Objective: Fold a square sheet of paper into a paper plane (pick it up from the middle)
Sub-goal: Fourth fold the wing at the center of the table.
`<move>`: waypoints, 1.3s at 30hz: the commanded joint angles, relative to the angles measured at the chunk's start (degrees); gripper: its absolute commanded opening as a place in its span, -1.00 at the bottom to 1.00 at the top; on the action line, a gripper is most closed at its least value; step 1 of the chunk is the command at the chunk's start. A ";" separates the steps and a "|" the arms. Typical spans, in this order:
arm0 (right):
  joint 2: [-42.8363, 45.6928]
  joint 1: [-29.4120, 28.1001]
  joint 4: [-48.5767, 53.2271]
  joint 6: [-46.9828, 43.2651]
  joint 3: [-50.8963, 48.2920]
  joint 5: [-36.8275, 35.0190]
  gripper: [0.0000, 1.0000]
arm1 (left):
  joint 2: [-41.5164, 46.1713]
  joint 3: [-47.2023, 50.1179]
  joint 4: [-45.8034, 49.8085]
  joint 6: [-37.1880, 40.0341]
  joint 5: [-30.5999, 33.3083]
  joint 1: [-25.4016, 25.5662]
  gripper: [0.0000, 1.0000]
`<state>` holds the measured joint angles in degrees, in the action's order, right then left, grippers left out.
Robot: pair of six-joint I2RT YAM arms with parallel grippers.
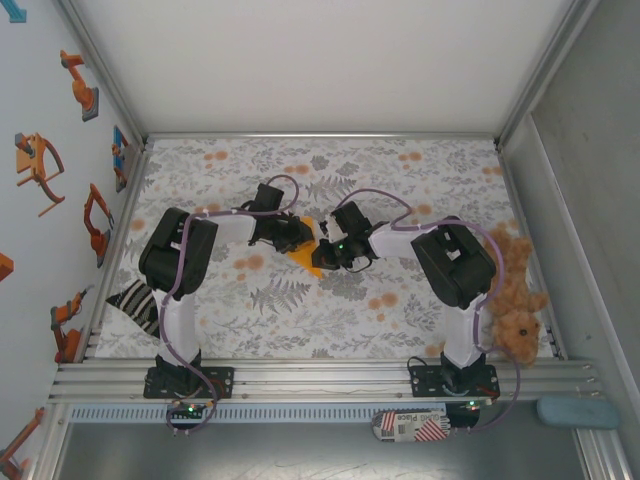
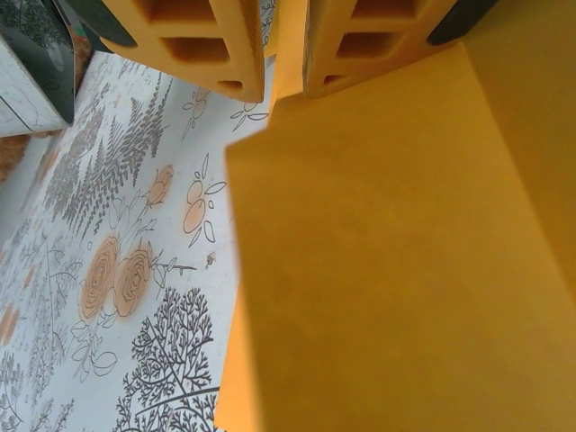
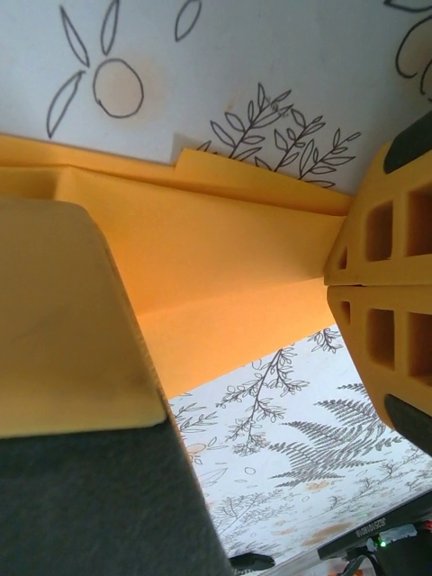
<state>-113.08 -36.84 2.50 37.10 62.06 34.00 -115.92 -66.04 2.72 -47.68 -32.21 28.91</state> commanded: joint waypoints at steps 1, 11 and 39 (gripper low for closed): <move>-0.69 -0.32 4.48 -0.19 -2.41 -0.77 -0.92 | -4.92 0.70 8.93 1.54 6.59 0.17 -0.62; 5.21 -0.33 5.67 -0.28 -8.27 -0.21 -0.92 | -7.14 -1.89 15.37 1.63 9.97 0.10 -0.64; 3.96 -2.24 -0.59 0.69 -0.38 -7.27 -1.00 | -4.46 -3.04 13.32 0.71 6.12 0.43 -0.65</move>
<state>-107.68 -38.65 1.87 37.10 60.20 28.36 -117.51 -70.74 10.20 -47.27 -31.31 29.23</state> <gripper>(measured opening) 0.049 0.174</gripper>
